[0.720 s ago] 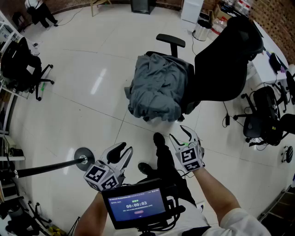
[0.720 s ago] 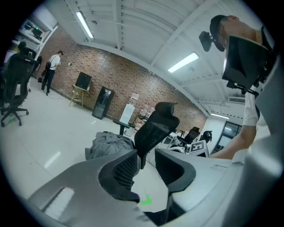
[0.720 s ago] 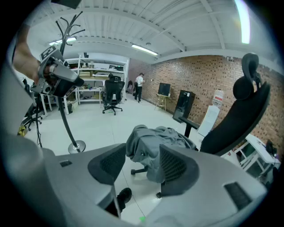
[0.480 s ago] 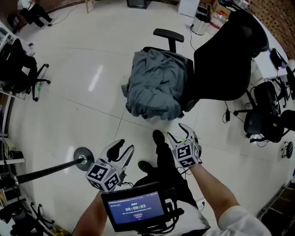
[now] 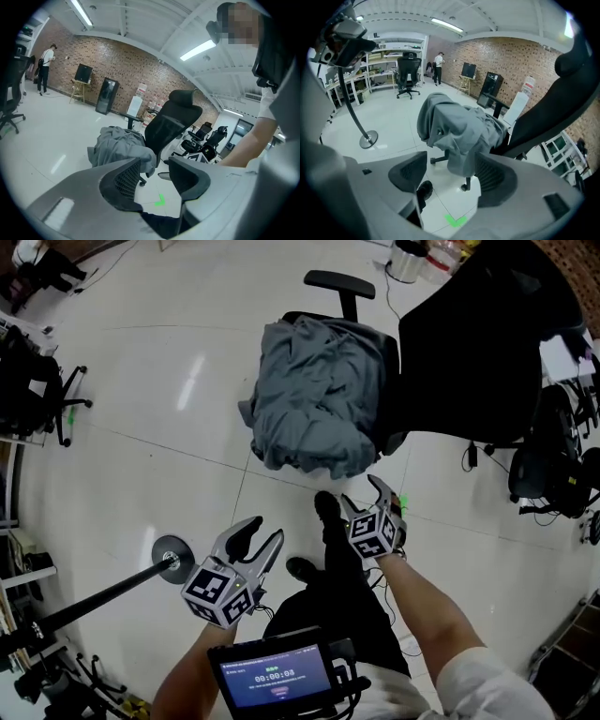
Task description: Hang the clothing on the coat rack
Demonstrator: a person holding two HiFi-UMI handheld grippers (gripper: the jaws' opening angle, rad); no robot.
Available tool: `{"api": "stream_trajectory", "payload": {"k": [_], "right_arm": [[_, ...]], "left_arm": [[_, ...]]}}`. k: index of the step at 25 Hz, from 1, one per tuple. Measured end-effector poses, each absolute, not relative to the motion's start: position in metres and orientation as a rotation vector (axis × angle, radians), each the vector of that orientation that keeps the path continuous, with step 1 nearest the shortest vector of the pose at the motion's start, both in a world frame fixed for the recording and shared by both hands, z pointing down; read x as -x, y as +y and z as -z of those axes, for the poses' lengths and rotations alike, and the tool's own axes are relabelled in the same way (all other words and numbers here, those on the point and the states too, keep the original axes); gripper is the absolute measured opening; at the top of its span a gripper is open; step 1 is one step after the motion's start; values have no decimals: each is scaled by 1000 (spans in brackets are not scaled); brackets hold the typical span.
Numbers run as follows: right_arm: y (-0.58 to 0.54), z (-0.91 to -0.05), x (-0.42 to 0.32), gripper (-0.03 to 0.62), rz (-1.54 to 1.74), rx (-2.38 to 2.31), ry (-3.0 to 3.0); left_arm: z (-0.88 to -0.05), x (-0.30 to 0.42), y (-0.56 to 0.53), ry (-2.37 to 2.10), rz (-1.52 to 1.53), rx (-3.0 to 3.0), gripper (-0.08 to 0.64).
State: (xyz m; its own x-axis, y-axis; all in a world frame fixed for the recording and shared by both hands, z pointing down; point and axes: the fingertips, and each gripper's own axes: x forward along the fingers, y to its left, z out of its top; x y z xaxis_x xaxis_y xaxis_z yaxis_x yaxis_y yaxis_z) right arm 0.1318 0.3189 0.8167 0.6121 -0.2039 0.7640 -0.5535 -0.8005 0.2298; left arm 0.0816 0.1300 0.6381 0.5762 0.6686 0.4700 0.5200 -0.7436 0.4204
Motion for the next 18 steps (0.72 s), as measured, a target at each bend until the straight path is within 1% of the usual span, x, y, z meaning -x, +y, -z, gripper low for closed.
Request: {"api": "stream_trajectory", "payload": {"k": [1, 2, 9, 18], "right_arm": [[321, -825, -136, 338, -1068, -2379, -589], [322, -833, -139, 357, -1081, -2366, -582], [320, -872, -152, 357, -1123, -2263, -580], [326, -891, -173, 357, -1163, -2267, -531]], "left_arm": [[-642, -84, 131, 991, -926, -2569, 196], [-645, -85, 132, 994, -937, -2565, 196], [-659, -95, 138, 1004, -990, -2553, 196], [-665, -98, 150, 1010, -1017, -2537, 196]]}}
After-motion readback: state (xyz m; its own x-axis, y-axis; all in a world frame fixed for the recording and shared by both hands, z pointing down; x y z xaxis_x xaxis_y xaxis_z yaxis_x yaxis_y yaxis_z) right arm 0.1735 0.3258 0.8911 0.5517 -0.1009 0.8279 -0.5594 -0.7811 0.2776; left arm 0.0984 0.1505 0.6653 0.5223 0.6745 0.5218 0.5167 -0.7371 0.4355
